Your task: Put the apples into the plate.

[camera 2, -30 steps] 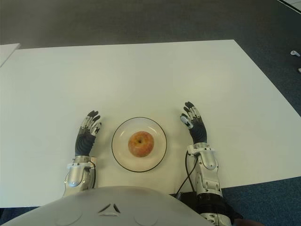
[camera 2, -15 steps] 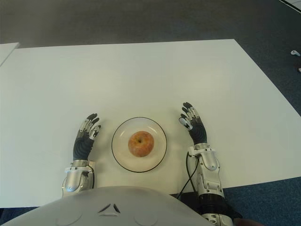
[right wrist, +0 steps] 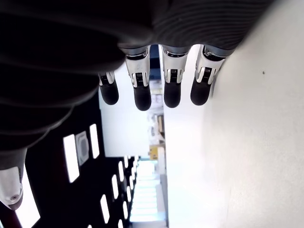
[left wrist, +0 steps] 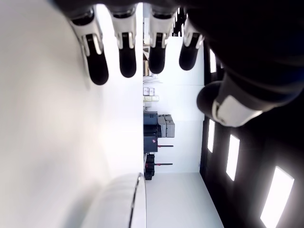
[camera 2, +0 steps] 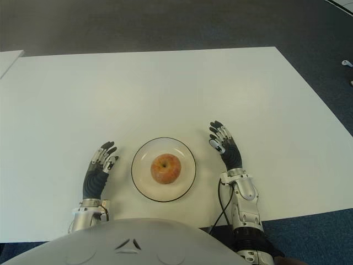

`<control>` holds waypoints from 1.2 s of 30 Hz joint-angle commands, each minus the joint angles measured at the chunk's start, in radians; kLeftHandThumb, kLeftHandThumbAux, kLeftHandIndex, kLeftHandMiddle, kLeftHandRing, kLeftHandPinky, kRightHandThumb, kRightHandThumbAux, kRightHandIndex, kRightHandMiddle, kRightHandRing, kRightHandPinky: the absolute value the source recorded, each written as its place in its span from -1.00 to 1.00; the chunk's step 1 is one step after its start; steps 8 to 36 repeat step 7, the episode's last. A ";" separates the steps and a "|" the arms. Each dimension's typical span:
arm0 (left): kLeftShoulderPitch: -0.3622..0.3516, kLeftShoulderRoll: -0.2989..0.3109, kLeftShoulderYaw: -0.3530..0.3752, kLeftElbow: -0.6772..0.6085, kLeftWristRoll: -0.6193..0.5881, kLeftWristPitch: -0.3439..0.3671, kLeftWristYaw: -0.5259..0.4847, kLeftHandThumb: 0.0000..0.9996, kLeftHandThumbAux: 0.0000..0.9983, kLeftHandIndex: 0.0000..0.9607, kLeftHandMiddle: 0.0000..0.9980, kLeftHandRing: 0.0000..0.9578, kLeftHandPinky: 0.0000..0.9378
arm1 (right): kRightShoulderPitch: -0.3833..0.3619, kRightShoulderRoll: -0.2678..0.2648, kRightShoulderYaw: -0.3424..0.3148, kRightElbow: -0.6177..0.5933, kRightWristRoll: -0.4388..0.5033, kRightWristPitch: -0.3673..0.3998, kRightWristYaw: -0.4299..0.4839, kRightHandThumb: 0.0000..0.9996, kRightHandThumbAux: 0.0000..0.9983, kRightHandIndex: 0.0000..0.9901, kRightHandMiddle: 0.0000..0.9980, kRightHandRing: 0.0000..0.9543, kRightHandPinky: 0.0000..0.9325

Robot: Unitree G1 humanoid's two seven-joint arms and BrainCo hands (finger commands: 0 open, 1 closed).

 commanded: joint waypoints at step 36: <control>0.050 0.003 -0.011 -0.018 0.007 0.040 -0.004 -0.76 0.08 -0.63 -0.71 -0.68 -0.53 | 0.081 0.026 0.015 -0.006 -0.006 0.032 0.000 -0.79 0.12 -0.82 -0.77 -0.81 -0.77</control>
